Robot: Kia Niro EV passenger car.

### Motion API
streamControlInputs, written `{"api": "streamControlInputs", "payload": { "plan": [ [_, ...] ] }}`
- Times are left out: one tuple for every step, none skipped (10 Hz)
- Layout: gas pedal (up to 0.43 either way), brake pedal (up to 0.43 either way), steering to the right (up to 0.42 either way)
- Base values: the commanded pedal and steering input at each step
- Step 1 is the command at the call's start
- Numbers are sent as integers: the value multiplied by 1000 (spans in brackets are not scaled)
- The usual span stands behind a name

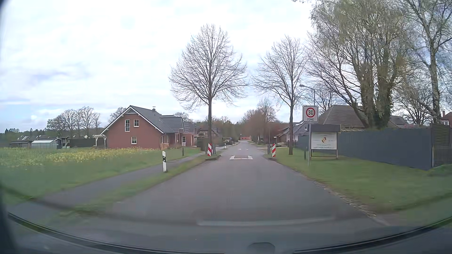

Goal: Follow the waypoints while adhering to traffic rules and regulations

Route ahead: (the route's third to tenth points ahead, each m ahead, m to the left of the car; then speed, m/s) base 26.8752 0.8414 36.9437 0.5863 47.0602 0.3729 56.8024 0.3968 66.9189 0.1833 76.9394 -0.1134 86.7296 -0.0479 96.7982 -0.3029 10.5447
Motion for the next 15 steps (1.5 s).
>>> {"api": "streamControlInputs", "payload": {
  "plan": [
    [0, 0, -2],
    [0, 0, -3],
    [0, 0, -3],
    [0, 0, -3],
    [0, 0, -3],
    [0, 55, 1],
    [0, 116, 4],
    [0, 226, 6],
    [0, 262, 6],
    [0, 274, 6],
    [0, 311, 7],
    [0, 335, 7],
    [0, 354, 7],
    [0, 366, 6],
    [0, 366, 4]
  ]
}}
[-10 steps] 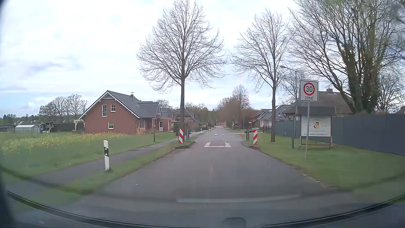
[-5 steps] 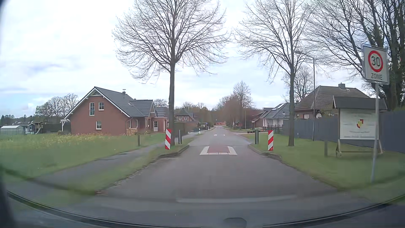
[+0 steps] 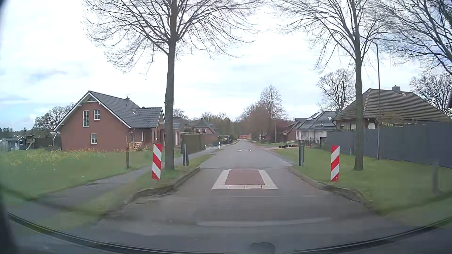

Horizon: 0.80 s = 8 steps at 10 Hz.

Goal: Follow the waypoints while adhering to traffic rules and regulations

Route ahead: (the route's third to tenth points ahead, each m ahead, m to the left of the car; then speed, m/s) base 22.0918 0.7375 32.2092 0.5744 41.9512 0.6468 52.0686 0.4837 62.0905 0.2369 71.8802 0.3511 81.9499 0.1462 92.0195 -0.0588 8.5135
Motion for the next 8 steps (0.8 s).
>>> {"api": "streamControlInputs", "payload": {
  "plan": [
    [0, 366, 7],
    [0, 366, 10],
    [0, 366, 11],
    [0, 366, 10],
    [0, 311, 6],
    [0, 201, 4],
    [0, 6, 4],
    [0, 0, 4]
  ]
}}
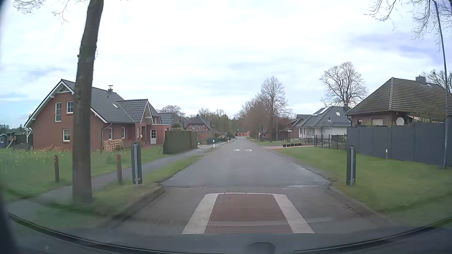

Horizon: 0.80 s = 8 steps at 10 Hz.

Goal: Follow the waypoints while adhering to traffic rules and regulations

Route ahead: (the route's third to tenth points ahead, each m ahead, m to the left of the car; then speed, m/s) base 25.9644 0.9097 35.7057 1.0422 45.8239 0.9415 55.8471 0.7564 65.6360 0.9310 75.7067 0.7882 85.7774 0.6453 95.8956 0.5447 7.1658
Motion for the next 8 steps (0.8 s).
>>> {"api": "streamControlInputs", "payload": {
  "plan": [
    [0, 0, 4],
    [0, 0, 6],
    [0, 0, 8],
    [0, 0, 8],
    [0, 0, 11],
    [0, 6, 16],
    [0, 0, 18],
    [0, 0, 17]
  ]
}}
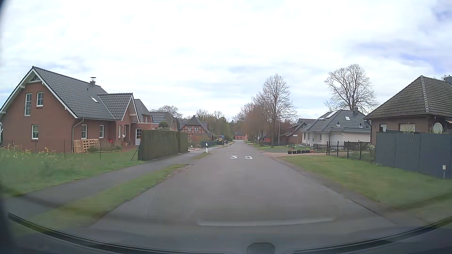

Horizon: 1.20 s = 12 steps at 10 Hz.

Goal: Follow the waypoints while adhering to traffic rules and regulations

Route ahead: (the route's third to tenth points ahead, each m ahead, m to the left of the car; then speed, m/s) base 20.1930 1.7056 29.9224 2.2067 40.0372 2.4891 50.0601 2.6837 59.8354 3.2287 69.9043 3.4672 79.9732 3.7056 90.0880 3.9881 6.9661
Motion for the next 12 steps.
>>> {"api": "streamControlInputs", "payload": {
  "plan": [
    [0, 0, 18],
    [0, 0, 16],
    [0, 0, 15],
    [0, 0, 15],
    [0, 0, 11],
    [0, 0, 8],
    [0, 0, 6],
    [39, 0, 5],
    [39, 0, 4],
    [39, 0, 3],
    [39, 0, 4],
    [39, 0, 4]
  ]
}}
